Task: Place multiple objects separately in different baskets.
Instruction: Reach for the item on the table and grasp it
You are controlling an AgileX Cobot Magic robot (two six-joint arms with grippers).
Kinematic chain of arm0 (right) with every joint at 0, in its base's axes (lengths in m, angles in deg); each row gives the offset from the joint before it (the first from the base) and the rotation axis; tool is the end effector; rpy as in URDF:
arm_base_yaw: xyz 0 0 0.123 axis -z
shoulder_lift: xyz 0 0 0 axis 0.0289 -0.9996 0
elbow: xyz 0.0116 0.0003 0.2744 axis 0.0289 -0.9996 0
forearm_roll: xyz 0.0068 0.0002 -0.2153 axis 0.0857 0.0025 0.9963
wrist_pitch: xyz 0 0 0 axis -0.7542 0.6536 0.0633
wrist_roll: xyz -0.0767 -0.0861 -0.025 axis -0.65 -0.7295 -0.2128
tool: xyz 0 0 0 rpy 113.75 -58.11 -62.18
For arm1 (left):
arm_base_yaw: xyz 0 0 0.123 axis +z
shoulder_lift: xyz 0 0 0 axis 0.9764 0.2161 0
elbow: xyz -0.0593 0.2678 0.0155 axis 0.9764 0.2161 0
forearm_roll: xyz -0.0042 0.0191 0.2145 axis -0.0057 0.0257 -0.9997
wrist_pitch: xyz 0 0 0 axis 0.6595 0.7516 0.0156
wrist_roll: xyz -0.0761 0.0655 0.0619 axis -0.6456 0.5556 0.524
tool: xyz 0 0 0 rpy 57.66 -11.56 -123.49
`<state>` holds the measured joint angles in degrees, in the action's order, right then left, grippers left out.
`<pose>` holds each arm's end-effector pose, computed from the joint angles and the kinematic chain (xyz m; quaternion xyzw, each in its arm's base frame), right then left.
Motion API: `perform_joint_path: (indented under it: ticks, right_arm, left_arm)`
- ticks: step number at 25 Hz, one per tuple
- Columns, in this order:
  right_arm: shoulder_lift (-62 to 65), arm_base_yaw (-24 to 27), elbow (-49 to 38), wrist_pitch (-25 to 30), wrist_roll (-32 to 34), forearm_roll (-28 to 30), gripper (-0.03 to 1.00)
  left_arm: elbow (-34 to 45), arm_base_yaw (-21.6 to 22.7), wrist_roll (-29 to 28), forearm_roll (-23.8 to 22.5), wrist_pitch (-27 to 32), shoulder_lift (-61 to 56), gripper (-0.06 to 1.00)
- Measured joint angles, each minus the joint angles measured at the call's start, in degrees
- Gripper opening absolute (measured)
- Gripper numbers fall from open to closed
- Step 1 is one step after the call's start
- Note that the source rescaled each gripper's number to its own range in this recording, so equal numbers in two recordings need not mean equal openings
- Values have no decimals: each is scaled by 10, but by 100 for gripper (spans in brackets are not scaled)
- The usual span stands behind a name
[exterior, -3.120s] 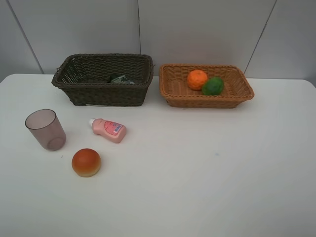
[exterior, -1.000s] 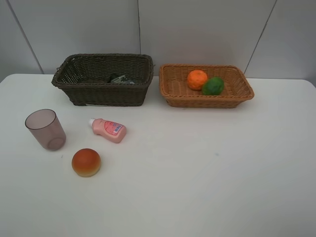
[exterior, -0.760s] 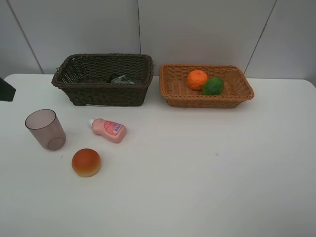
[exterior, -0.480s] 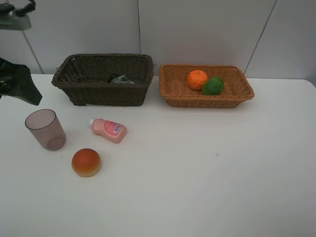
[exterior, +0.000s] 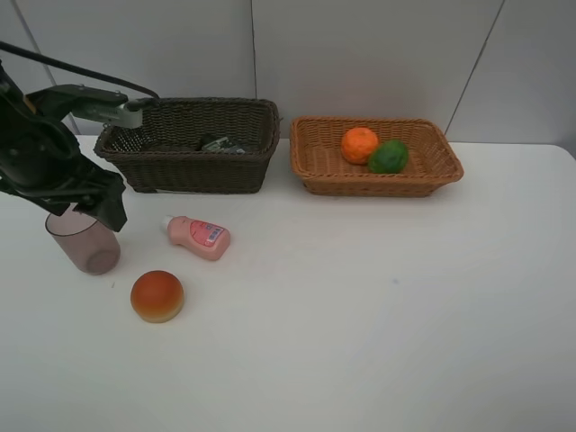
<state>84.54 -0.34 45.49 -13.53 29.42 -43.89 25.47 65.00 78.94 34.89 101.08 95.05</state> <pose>-0.0052 -0.0068 0.2532 0.0126 0.8463 -0.0064 0.5326 0.2618 -0.0562 0.1897 0.1464 0.9787 -0.0020 0.1438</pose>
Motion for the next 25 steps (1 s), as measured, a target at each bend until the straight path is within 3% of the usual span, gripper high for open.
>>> perform_joint_path:
  ticks: [6, 16, 25]
  right_arm:
    - [0, 0, 0, 0, 0, 0, 63]
    - [0, 0, 0, 0, 0, 0, 63]
    - [0, 0, 0, 0, 0, 0, 63]
  left_arm:
    - [0, -4, -22, -33, -37, 33, 100]
    - [1, -4, -26, -41, -55, 82, 100]
    - [24, -4, -26, -46, -110, 90, 100]
